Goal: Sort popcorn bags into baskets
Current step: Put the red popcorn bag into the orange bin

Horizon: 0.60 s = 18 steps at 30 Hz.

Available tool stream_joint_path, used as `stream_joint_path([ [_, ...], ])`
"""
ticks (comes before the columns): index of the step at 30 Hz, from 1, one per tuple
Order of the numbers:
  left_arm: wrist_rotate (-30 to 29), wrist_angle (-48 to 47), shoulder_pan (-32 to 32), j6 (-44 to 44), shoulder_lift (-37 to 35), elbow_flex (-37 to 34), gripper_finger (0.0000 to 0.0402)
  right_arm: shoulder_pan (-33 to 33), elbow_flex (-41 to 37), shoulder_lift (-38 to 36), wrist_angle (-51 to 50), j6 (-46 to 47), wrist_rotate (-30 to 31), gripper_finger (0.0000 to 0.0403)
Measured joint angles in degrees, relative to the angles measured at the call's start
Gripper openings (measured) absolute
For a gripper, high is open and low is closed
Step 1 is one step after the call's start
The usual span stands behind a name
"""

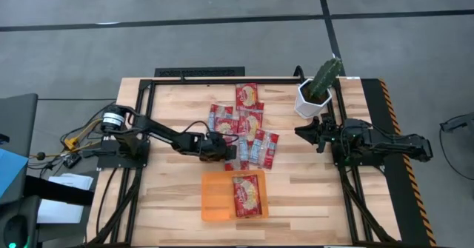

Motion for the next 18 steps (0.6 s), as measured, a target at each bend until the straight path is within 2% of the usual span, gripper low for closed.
stream_joint_path([
  [4, 0.2, 2.6, 0.8, 2.0, -0.1, 0.0, 0.0043, 0.0, 0.0, 0.0, 0.0, 0.0, 0.0, 0.0123],
  [6, 0.2, 4.7, 1.2, 3.5, -0.2, 0.0, 0.0018, 0.0, 0.0, 0.0, 0.0, 0.0, 0.0, 0.0122],
  [12, 0.3, 5.4, 2.6, 3.7, -2.2, 0.3, 0.0027, 0.0, 0.0, 0.0, 0.0, 0.0, 0.0, 0.0121],
  [18, 0.2, 4.9, 2.7, 5.8, -7.9, 0.3, 0.0015, 0.0, 0.0, 0.0, 0.0, 0.0, 0.0, 0.0122],
])
